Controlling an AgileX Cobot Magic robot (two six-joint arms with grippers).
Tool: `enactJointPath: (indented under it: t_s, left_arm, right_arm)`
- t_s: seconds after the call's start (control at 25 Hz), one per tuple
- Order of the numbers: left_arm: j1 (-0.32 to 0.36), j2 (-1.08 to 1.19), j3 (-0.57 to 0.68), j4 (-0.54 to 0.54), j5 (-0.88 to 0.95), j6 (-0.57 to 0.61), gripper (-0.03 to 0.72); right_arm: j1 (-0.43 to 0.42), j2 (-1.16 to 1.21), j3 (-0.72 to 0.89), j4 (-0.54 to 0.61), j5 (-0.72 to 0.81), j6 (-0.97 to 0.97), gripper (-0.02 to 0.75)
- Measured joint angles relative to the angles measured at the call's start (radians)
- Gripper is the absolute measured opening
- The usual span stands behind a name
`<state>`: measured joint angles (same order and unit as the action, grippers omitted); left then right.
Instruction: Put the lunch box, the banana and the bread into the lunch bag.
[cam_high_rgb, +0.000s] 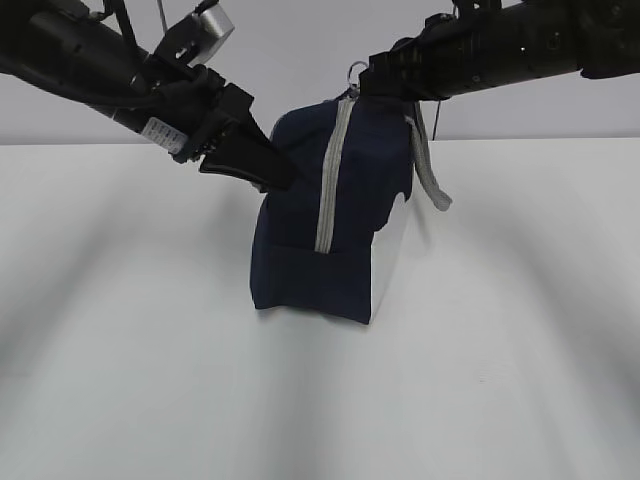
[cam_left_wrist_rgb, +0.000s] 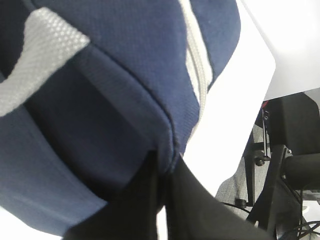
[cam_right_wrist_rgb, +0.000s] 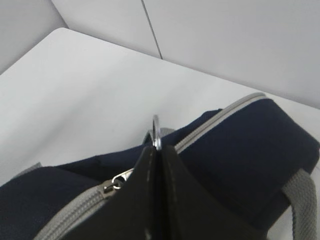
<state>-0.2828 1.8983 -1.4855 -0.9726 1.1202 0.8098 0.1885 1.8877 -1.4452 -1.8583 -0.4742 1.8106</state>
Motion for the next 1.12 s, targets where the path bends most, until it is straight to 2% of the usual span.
enactJointPath:
  t_s: [0.68, 1.12]
  left_arm:
    - [0.000, 0.000, 0.000, -0.003, -0.007, 0.000, 0.002]
    - [0.001, -0.008, 0.000, 0.022, -0.014, 0.000, 0.002]
  right_arm:
    - [-0.007, 0.012, -0.065, -0.002, 0.029, -0.009, -0.016]
    - [-0.010, 0.144, -0.222, -0.002, 0.022, -0.013, -0.016]
